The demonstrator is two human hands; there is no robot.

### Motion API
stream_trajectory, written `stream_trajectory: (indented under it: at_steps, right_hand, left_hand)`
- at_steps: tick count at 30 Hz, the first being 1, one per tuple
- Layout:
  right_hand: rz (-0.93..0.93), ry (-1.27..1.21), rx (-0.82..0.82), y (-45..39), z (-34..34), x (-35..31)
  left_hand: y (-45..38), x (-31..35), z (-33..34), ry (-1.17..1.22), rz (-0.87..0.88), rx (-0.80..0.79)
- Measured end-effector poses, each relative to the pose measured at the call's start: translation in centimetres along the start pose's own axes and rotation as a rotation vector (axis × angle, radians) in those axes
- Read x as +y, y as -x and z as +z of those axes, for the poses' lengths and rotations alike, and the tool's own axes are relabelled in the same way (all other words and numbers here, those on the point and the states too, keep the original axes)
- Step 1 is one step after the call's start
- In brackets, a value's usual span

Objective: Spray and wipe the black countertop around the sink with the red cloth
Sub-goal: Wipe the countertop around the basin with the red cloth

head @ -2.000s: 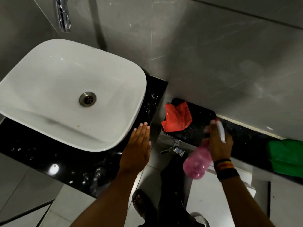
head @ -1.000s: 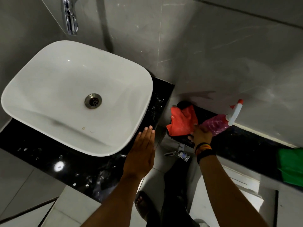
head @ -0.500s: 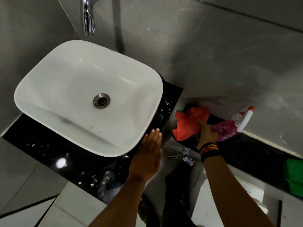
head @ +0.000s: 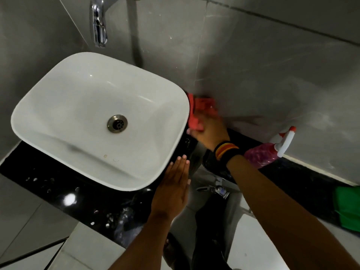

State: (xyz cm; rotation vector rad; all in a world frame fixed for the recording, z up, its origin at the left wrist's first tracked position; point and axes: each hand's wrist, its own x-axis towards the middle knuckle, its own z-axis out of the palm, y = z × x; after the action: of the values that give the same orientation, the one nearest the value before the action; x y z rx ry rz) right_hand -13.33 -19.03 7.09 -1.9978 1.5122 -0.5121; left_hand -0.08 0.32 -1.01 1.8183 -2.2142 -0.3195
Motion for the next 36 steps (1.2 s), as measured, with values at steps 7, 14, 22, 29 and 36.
stream_trajectory:
  at_steps: [7,14,22,29,36]
  right_hand:
    - [-0.254,0.510,-0.143,-4.4,3.1,1.4]
    - [-0.195,0.347,0.011,-5.5,1.8,-0.5]
    - [-0.119,0.419,-0.130,-4.5,5.4,0.8]
    - [-0.055,0.351,-0.075,2.9,7.9,0.2]
    - [-0.010,0.246,-0.090,10.5,10.1,-2.4]
  left_hand:
    - [-0.1,-0.1,-0.1,-0.024,-0.015,-0.021]
    - [-0.1,0.0,0.0,-0.035,-0.017,-0.014]
    - [-0.1,0.0,-0.3,0.031,0.002,0.017]
    - [1.0,-0.3,-1.1,0.167,-0.033,0.069]
    - [10.2,-2.1,-3.6,0.161,-0.125,0.116]
